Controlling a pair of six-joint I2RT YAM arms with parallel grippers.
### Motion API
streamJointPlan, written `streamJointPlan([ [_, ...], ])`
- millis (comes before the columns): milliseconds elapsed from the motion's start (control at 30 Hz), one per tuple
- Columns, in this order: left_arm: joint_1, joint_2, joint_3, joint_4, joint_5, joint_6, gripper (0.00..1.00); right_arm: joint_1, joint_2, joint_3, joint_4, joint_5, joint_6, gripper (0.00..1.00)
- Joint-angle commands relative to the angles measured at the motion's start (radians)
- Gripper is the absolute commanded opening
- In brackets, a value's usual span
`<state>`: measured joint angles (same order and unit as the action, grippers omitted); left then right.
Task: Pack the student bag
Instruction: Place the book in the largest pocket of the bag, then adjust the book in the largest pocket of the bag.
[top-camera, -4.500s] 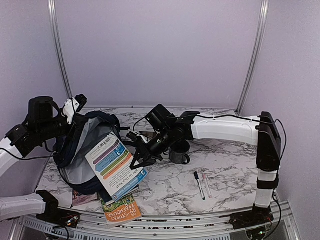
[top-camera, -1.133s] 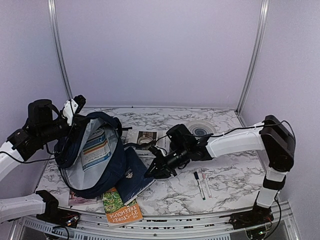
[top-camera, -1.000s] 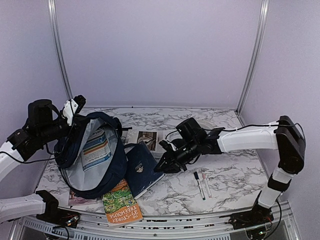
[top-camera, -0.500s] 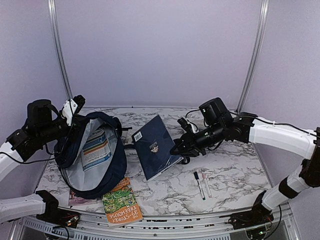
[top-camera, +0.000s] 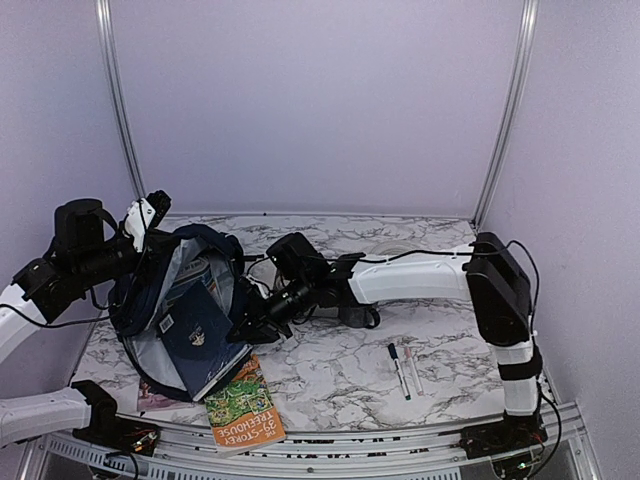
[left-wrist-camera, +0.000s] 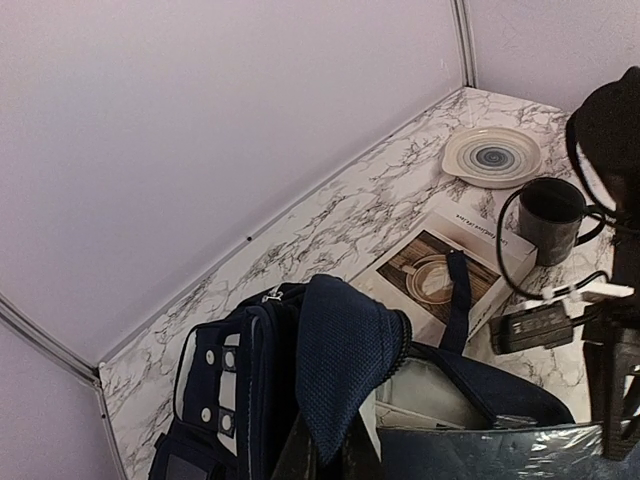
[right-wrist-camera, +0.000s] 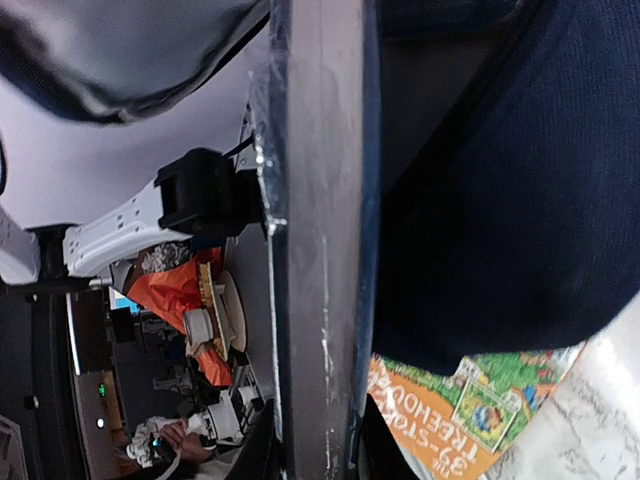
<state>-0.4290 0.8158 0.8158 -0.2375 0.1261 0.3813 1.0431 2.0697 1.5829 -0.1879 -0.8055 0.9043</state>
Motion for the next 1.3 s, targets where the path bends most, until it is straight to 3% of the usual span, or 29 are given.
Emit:
streamJointPlan([
  [0, 0.004, -0.036, 0.023, 0.107, 0.027, -0.002, 0.00, -0.043, 0.114, 0.196, 0.206, 0.025, 0.115, 0.00],
  [233, 0.004, -0.044, 0.019, 0.113, 0.092, 0.007, 0.00, -0.085, 0.321, 0.466, 0.243, 0.208, 0.159, 0.00],
  [367, 0.004, -0.044, 0.015, 0.114, 0.080, 0.008, 0.00, -0.106, 0.402, 0.571, 0.217, 0.153, 0.181, 0.18],
  [767, 0.005, -0.033, 0.019, 0.114, 0.030, 0.001, 0.00, -0.046, 0.116, 0.411, -0.061, 0.353, -0.292, 0.57],
  [1000, 0.006, -0.029, 0.021, 0.113, 0.029, -0.004, 0.00, 0.024, -0.068, 0.196, -0.112, 0.499, -0.514, 0.59],
  [1267, 0.005, -0.028, 0.022, 0.113, 0.058, -0.009, 0.00, 0.068, 0.018, 0.212, -0.167, 0.564, -0.787, 0.59],
])
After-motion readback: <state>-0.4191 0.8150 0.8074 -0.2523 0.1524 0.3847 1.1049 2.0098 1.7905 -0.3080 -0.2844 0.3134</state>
